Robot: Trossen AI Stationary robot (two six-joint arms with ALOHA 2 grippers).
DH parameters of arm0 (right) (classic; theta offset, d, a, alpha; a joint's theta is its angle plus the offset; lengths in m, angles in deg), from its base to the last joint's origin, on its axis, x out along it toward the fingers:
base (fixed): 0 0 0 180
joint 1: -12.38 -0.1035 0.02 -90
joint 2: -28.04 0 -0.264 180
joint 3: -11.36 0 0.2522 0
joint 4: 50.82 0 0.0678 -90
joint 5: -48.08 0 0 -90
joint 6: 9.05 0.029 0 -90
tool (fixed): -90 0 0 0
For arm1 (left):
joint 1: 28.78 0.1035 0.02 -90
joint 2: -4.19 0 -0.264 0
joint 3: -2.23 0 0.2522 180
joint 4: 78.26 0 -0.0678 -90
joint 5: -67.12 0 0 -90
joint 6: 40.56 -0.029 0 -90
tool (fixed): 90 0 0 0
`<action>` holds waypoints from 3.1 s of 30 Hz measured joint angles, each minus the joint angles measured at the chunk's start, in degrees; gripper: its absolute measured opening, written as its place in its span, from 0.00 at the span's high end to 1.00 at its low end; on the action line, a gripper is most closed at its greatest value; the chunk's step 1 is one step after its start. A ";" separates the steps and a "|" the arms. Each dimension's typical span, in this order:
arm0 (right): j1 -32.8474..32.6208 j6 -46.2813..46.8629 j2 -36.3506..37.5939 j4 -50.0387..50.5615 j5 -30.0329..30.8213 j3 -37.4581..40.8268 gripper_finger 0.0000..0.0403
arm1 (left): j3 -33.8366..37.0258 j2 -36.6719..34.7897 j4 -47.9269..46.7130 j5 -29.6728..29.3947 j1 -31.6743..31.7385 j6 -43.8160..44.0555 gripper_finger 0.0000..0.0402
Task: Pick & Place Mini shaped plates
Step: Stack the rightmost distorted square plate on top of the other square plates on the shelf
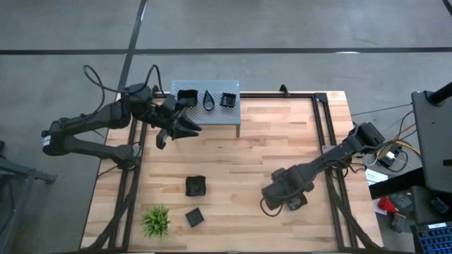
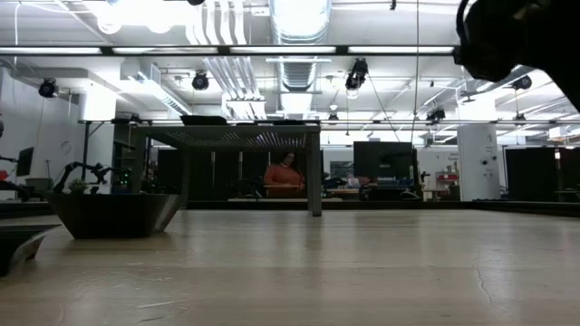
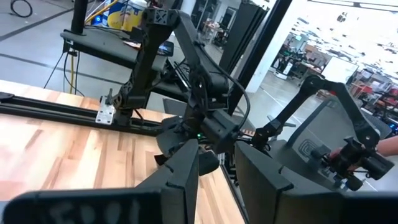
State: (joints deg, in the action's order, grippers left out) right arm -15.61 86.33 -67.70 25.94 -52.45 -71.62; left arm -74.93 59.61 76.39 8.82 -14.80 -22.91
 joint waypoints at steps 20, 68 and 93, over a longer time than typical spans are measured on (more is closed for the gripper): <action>-0.74 2.16 0.02 -13.09 -0.69 10.20 0.73 | 0.11 0.63 0.66 -0.39 0.00 0.42 0.75; 3.41 -19.92 1.64 -23.84 -7.07 -10.17 0.98 | 1.33 0.63 1.65 1.58 0.02 -0.41 0.75; 15.64 -35.48 -1.38 -63.10 -16.96 -29.65 0.98 | 1.36 5.19 23.35 26.33 -1.53 26.24 0.75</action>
State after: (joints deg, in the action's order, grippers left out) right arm 0.02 50.85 -69.08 -37.16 -69.41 -101.27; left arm -73.57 64.80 99.74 35.15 -16.34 3.33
